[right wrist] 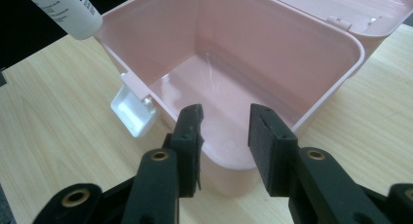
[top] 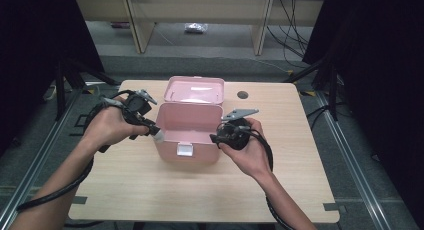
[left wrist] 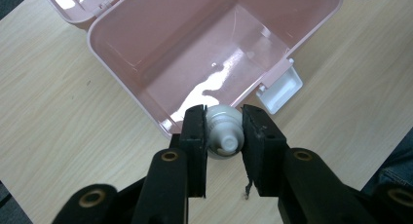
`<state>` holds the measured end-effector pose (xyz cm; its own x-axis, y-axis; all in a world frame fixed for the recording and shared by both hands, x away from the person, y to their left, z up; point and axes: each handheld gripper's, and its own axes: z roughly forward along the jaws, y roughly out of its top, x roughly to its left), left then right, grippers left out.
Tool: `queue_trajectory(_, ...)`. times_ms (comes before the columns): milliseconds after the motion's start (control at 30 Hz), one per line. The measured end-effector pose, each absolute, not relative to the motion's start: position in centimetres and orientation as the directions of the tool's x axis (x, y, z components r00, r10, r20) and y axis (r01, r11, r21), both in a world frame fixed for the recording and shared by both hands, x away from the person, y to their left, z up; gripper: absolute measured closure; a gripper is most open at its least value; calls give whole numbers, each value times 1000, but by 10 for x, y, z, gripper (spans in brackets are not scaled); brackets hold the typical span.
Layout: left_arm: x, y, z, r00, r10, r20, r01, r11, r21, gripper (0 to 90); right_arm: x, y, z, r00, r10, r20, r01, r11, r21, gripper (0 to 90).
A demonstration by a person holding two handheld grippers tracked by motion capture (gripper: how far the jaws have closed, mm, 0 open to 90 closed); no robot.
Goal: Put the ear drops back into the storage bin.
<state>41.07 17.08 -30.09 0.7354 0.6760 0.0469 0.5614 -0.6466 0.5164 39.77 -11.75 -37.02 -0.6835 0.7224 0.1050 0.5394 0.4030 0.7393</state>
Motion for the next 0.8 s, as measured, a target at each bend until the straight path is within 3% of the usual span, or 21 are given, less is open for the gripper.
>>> queue_trajectory(467, 416, 171, -301, 724, 688, 50, 569, -636, 521, 716, 400, -120, -371, -711, 701, 57, 488, 433, 758, 662)
queue_trajectory(600, 418, 171, -301, 723, 688, 62, 564, -639, 522, 716, 397, -120, -370, -682, 727, 84, 529, 409, 744, 662)
queue_trajectory(767, 422, 171, -303, 720, 691, 61, 567, -637, 522, 716, 400, -120, -372, -709, 703, 58, 490, 432, 757, 661)
queue_trajectory(800, 423, 171, -303, 717, 694, 58, 571, -634, 521, 716, 397, -119, -370, -689, 718, 95, 527, 406, 747, 661)
